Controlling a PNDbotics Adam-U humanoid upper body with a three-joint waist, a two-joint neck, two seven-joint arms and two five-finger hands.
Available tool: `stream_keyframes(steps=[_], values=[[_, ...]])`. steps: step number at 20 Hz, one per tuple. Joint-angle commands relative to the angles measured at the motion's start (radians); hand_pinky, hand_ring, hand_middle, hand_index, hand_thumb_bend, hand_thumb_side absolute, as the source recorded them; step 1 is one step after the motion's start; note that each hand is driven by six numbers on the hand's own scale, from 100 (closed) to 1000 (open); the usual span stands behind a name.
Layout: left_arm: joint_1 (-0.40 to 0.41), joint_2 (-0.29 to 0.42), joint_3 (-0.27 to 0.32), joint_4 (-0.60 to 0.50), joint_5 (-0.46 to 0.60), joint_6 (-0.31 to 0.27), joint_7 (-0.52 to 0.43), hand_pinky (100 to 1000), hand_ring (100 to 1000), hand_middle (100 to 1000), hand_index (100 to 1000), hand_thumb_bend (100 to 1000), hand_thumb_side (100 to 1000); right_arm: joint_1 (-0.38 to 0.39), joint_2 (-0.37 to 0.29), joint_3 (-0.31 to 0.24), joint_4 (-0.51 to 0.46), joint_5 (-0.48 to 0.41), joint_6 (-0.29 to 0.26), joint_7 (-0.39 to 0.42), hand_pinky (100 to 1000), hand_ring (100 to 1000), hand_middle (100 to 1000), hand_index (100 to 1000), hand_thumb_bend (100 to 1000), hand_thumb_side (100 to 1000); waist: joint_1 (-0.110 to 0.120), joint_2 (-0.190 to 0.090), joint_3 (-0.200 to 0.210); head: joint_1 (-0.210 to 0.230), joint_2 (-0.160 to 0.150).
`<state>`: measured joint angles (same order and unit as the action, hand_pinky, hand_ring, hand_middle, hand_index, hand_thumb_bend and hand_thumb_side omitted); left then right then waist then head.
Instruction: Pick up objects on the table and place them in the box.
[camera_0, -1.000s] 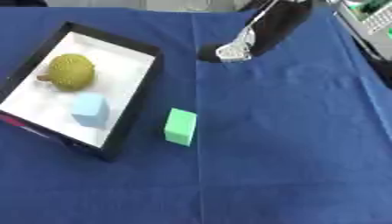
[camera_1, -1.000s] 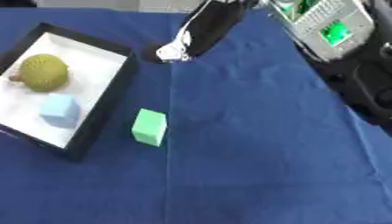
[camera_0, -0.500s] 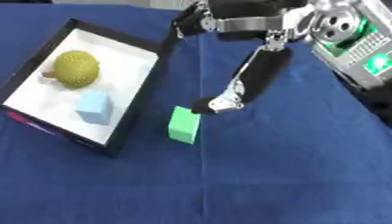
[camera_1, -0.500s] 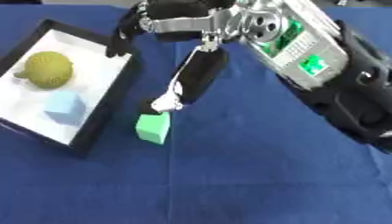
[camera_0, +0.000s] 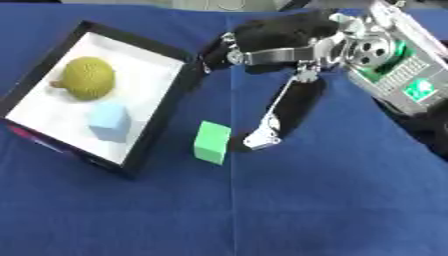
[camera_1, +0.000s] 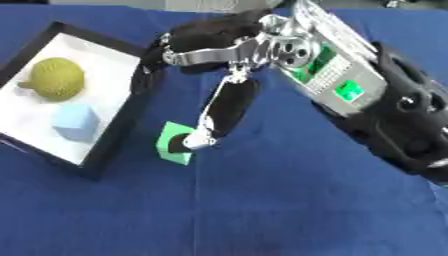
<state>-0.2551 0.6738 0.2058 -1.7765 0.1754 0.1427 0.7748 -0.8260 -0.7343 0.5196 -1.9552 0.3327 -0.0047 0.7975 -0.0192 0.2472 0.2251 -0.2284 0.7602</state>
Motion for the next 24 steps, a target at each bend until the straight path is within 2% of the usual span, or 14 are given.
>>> stream_keyframes(steps=[1, 4, 7, 10, 17, 24], values=[[-0.006, 0.030, 0.004, -0.008, 0.000, 0.000, -0.002, 685, 788, 845, 864, 566, 583, -0.014, -0.006, 0.000, 0.026, 0.025, -0.048, 0.008, 912, 877, 779, 854, 458, 377, -0.004, -0.016, 0.001, -0.003, -0.012], [-0.007, 0.029, 0.003, -0.008, 0.002, 0.000, -0.004, 685, 788, 845, 864, 565, 583, -0.013, 0.002, 0.016, 0.054, 0.041, -0.077, 0.018, 914, 881, 785, 854, 470, 354, -0.004, -0.014, 0.002, -0.005, -0.014], [-0.007, 0.027, 0.002, -0.007, 0.004, 0.000, -0.004, 685, 788, 845, 864, 564, 584, -0.018, 0.008, 0.032, 0.079, 0.039, -0.138, 0.043, 919, 893, 797, 852, 485, 279, -0.003, -0.012, 0.004, -0.005, -0.017], [-0.005, 0.025, 0.002, -0.006, 0.005, -0.001, -0.004, 686, 788, 845, 864, 563, 585, -0.031, 0.017, 0.038, 0.110, 0.055, -0.201, 0.057, 918, 894, 799, 851, 478, 262, -0.001, -0.011, 0.005, -0.006, -0.022], [-0.008, 0.020, 0.001, -0.007, 0.008, -0.002, -0.005, 686, 787, 845, 863, 563, 585, -0.074, 0.056, 0.059, 0.162, 0.069, -0.304, 0.070, 917, 894, 802, 848, 463, 223, 0.001, -0.004, 0.008, -0.010, -0.034], [-0.009, 0.015, 0.001, -0.007, 0.012, -0.002, -0.004, 687, 787, 845, 861, 562, 586, -0.095, 0.084, 0.072, 0.205, 0.089, -0.343, 0.059, 914, 890, 797, 843, 451, 188, 0.002, 0.009, 0.015, -0.015, -0.040]])
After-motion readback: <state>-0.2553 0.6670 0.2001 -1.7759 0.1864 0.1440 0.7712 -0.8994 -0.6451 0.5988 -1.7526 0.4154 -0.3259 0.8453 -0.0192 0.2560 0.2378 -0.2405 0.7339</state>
